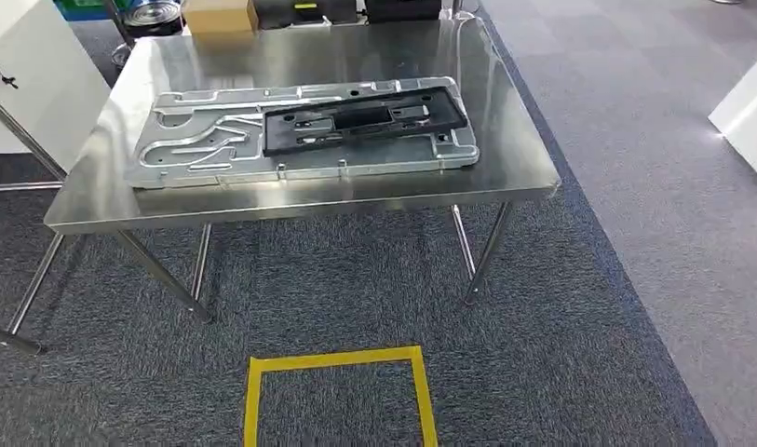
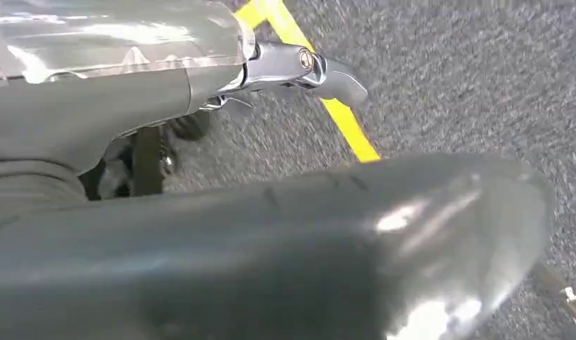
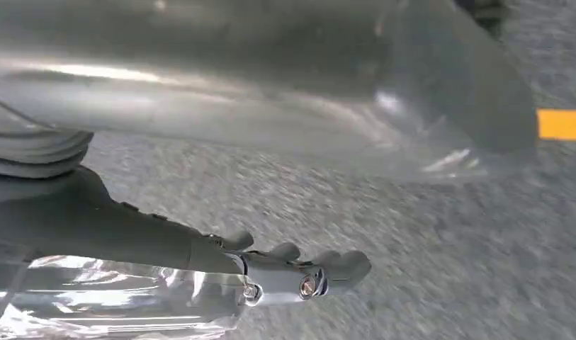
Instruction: Take the parts from the cabinet and place them on the table.
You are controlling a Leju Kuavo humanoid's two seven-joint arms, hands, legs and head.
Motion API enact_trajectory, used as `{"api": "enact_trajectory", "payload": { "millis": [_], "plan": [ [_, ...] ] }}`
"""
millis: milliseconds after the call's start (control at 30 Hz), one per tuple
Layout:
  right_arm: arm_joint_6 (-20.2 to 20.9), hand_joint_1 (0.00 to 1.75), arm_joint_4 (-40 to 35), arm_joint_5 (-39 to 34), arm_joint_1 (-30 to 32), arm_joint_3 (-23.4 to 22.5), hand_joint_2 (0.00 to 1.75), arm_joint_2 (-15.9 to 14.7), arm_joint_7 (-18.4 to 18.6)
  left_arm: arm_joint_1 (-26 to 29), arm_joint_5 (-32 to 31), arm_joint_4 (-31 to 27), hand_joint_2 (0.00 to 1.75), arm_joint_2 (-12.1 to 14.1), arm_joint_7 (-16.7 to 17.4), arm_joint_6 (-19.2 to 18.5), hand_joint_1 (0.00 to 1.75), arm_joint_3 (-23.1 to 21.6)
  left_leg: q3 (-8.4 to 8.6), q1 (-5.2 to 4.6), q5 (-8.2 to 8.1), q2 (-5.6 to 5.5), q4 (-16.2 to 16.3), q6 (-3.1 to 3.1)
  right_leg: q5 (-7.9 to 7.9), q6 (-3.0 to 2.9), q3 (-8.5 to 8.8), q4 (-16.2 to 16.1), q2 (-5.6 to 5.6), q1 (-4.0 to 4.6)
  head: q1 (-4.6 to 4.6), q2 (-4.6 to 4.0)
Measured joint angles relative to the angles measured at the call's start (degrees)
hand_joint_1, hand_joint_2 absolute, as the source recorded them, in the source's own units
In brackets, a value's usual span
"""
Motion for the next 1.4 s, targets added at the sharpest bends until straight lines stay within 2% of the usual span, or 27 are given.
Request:
{"api": "enact_trajectory", "payload": {
  "millis": [33, 100, 133, 233, 267, 300, 367, 400, 433, 500, 533, 600, 633, 733, 767, 800, 867, 900, 933, 967, 1033, 1067, 1100, 1133, 1267, 1333, 1400],
  "plan": [
    [0.3, 0.0, 0.1, -0.1, 0.0, 0.0, 0.0, 0.0, 0.5, 0.0, 0.0, 0.0, 0.0, 0.0, 0.0, -0.1, 0.0, -0.1, 3.54, -0.06, 1.39, -0.01, -4.3, 0.41, 0.52, 0.16, -1.13, 0.5, 0.05, 0.05, 0.0, 0.0],
    [0.7, 0.0, 0.2, -0.3, 0.1, 0.0, 0.0, 0.0, 0.9, -0.4, 0.0, 0.0, 0.0, 0.0, 0.0, -0.2, 0.0, -0.4, 11.25, -0.59, -1.33, -0.04, -14.7, 1.27, 1.16, 0.64, -2.12, 1.3, 0.08, 0.4, 0.0, 0.0],
    [0.7, 0.0, 0.2, -0.4, 0.2, 0.0, 0.0, 0.0, 1.1, -0.5, 0.0, 0.0, 0.0, 0.0, 0.1, -0.3, 0.0, -0.4, 11.73, -0.59, -2.6, 0.0, -16.8, 1.69, 1.74, 1.04, -2.39, 1.4, -0.1, 0.37, 0.0, 0.0],
    [1.0, 0.0, 0.3, -0.7, 0.4, -0.1, 0.0, -0.2, 1.2, -0.2, -0.1, 0.0, 0.0, -0.1, 0.3, -0.4, 0.0, -0.6, 10.63, -0.51, -1.27, 0.07, -16.9, 3.04, 3.52, 2.12, -3.09, 1.1, -0.09, 0.43, 0.0, 0.0],
    [1.3, 0.0, 0.3, -0.8, 0.4, -0.1, 0.0, -0.3, 0.9, -0.3, 0.0, 0.0, 0.0, -0.2, 0.3, -0.4, 0.0, -0.7, 9.98, -0.35, -0.56, 0.42, -16.9, 3.43, 1.66, 2.33, -3.54, 2.0, 0.31, -0.07, 0.0, 0.0],
    [1.6, 0.0, 0.3, -1.0, 0.5, -0.1, 0.0, -0.3, 0.7, -0.3, 0.0, 0.0, 0.0, -0.2, 0.4, -0.5, 0.0, -0.8, 9.19, -0.34, 0.07, 0.47, -16.9, 4.02, -2.06, 2.59, -4.3, 4.3, 0.3, -0.11, 0.0, 0.0],
    [1.8, 0.0, 0.4, -1.2, 0.8, -0.1, 0.0, -0.2, 0.5, -0.3, 0.1, 0.0, 0.0, -0.2, 0.4, -0.7, 0.0, -1.2, 7.42, -0.46, 1.46, 0.5, -16.9, 4.23, -8.96, 3.03, -6.18, 12.3, 0.3, -0.34, 0.0, 0.0],
    [1.8, 0.0, 0.5, -1.2, 0.7, -0.1, 0.0, -0.2, 0.3, -0.3, 0.1, 0.0, 0.0, -0.2, 0.4, -0.7, 0.0, -1.5, 6.4, -0.55, 2.19, 0.5, -16.8, 4.2, -10.4, 3.25, -6.85, 16.2, 0.3, -0.44, 0.0, 0.0],
    [1.7, 0.0, 0.5, -1.3, 0.7, -0.2, 0.0, -0.2, 0.1, -0.3, 0.1, 0.0, 0.0, -0.2, 0.4, -0.8, 0.0, -1.7, 5.49, -0.57, 2.82, 0.55, -16.7, 4.12, -9.94, 3.4, -6.8, 18.5, 0.3, -0.54, 0.0, 0.0],
    [1.7, 0.0, 0.5, -1.4, 0.8, -0.2, 0.0, -0.2, -0.1, -0.3, 0.0, 0.0, 0.0, -0.2, 0.4, -0.9, 0.0, -1.9, 3.49, -0.51, 3.93, 0.6, -16.0, 3.79, -5.17, 3.48, -3.75, 16.6, 0.29, -0.66, 0.0, 0.0],
    [1.7, 0.0, 0.5, -1.4, 0.8, -0.2, 0.0, -0.2, -0.2, -0.3, 0.0, 0.0, 0.0, -0.2, 0.4, -0.9, 0.0, -1.9, 2.4, -0.47, 4.38, 0.61, -15.5, 3.59, -3.13, 3.39, -0.39, 12.4, 0.29, -0.71, 0.0, 0.0],
    [1.6, 0.0, 0.5, -1.4, 0.6, -0.2, 0.0, -0.2, -0.3, -0.4, 0.0, 0.0, 0.0, -0.2, 0.4, -1.0, 0.0, -2.0, 1.03, -0.76, 4.96, 0.53, -14.4, 3.09, -4.79, 2.88, 7.31, 2.2, 0.33, -0.42, 0.0, 0.0],
    [1.6, 0.0, 0.5, -1.4, 0.5, -0.2, 0.0, -0.2, -0.3, -0.4, 0.0, 0.0, 0.0, -0.2, 0.4, -1.1, 0.0, -2.1, 0.69, -0.79, 5.28, 0.58, -14.1, 2.75, -6.27, 2.28, 8.43, -0.7, 0.36, -0.36, 0.0, 0.0],
    [1.6, 0.0, 0.5, -1.4, 0.7, -0.3, 0.0, -0.1, -0.2, -0.3, 0.0, 0.0, 0.0, 0.0, 0.3, -1.5, 0.0, -2.3, 0.03, -0.76, 6.91, 0.63, -14.1, 1.58, -5.41, 0.93, 7.24, -0.9, 0.37, -0.33, 0.0, 0.0],
    [1.7, 0.0, 0.7, -1.4, 0.8, -0.4, 0.0, 0.1, -0.2, -0.3, 0.0, 0.0, 0.0, 0.3, 0.2, -1.6, 0.0, -2.3, -0.32, -0.36, 5.88, 0.25, -13.5, 1.3, -4.69, 0.42, 6.79, -1.0, -0.11, -0.54, 0.0, 0.0],
    [1.7, 0.0, 0.7, -1.4, 0.7, -0.4, 0.0, 0.1, -0.2, -0.1, 0.0, 0.0, 0.0, 0.3, 0.2, -1.6, 0.0, -2.3, -1.1, -0.37, 2.89, 0.03, -11.8, 1.04, -4.07, 0.02, 6.08, -1.0, -0.02, -0.48, 0.02, 0.0],
    [1.8, 0.0, 0.7, -1.6, 0.8, -0.4, 0.0, 0.1, -0.1, 0.0, 0.0, 0.0, 0.0, 0.3, 0.2, -1.7, 0.0, -2.4, -3.21, -0.12, -4.4, -0.01, -3.6, 0.71, -2.76, -0.5, 4.4, -1.0, -0.14, -0.28, 0.0, 0.0],
    [1.8, 0.0, 0.7, -1.7, 0.8, -0.4, 0.0, 0.1, 0.0, 0.0, 0.0, 0.0, 0.0, 0.3, 0.2, -1.7, 0.0, -2.5, -3.94, -0.08, -6.15, -0.01, 0.2, 0.6, -2.15, -0.53, 3.53, -0.9, -0.15, -0.15, 0.0, 0.0],
    [1.9, 0.0, 0.8, -1.7, 0.8, -0.5, 0.0, 0.2, 0.0, -0.1, 0.0, 0.0, 0.0, 0.3, 0.2, -1.7, 0.0, -2.6, -4.2, -0.07, -6.39, -0.01, 3.1, 0.57, -1.51, -0.48, 2.59, -0.7, -0.14, -0.08, 0.0, 0.0],
    [2.0, 0.0, 0.8, -1.8, 0.8, -0.5, 0.0, 0.2, 0.0, -0.1, 0.0, 0.0, 0.0, 0.3, 0.2, -1.7, 0.0, -2.7, -3.52, -0.07, -4.86, -0.01, 4.0, 0.6, -0.89, -0.4, 1.49, -0.4, -0.12, -0.04, 0.0, 0.0],
    [2.2, 0.0, 0.8, -1.9, 0.8, -0.7, 0.0, 0.3, 0.2, -0.1, 0.0, 0.0, 0.0, 0.3, 0.2, -1.7, 0.0, -2.9, 1.14, -0.07, -0.14, -0.02, -1.0, 0.89, 0.12, -0.14, -0.62, 0.4, -0.11, -0.02, 0.0, 0.0],
    [2.2, 0.0, 0.8, -2.0, 0.8, -0.8, 0.0, 0.3, 0.3, -0.1, 0.0, 0.0, 0.0, 0.3, 0.2, -1.7, 0.0, -3.0, 4.92, -0.08, 0.72, -0.03, -6.1, 1.22, 0.59, 0.05, -1.52, 0.8, -0.04, -0.01, 0.0, 0.0],
    [2.4, 0.0, 0.8, -2.1, 0.7, -0.8, 0.0, 0.4, 0.3, -0.3, 0.0, 0.0, 0.0, 0.3, 0.2, -1.7, 0.0, -3.1, 9.38, -0.13, -0.84, -0.07, -11.8, 1.66, 0.96, 0.32, -1.9, 1.2, -0.01, 0.02, -0.02, 0.0],
    [2.6, 0.0, 0.8, -2.2, 0.8, -0.9, 0.0, 0.4, 0.3, -0.4, 0.0, 0.0, 0.0, 0.3, 0.2, -1.7, 0.0, -3.1, 12.06, -0.48, -2.3, -0.09, -16.6, 1.79, 1.22, 0.66, -2.17, 1.5, -0.02, 0.26, 0.0, 0.0],
    [3.0, 0.0, 0.8, -2.6, 0.8, -1.6, 0.0, 0.3, -0.3, -0.2, 0.0, 0.0, 0.0, 0.3, 0.7, -2.5, 0.0, -3.2, 10.73, -0.28, -1.25, 0.17, -17.4, 3.18, 2.81, 2.12, -2.71, 1.4, -0.04, 0.02, 0.0, 0.0],
    [3.6, 0.0, 0.9, -2.9, 0.9, -1.8, 0.0, 0.3, -0.6, -0.3, 0.0, 0.0, 0.0, 0.2, 1.3, -2.8, 0.0, -3.3, 9.33, -0.33, -0.18, 0.37, -17.4, 3.98, -2.59, 2.48, -4.82, 6.4, 0.25, -0.27, 0.0, 0.0],
    [4.4, 0.0, 0.9, -3.4, 1.0, -2.0, 0.0, 0.3, -1.2, -0.1, 0.0, 0.0, 0.0, 0.2, 1.7, -3.2, 0.0, -3.3, 7.82, -0.5, 0.91, 0.4, -17.2, 3.97, -8.02, 2.89, -7.69, 15.3, 0.27, -0.46, 0.0, 0.0]
  ]
}}
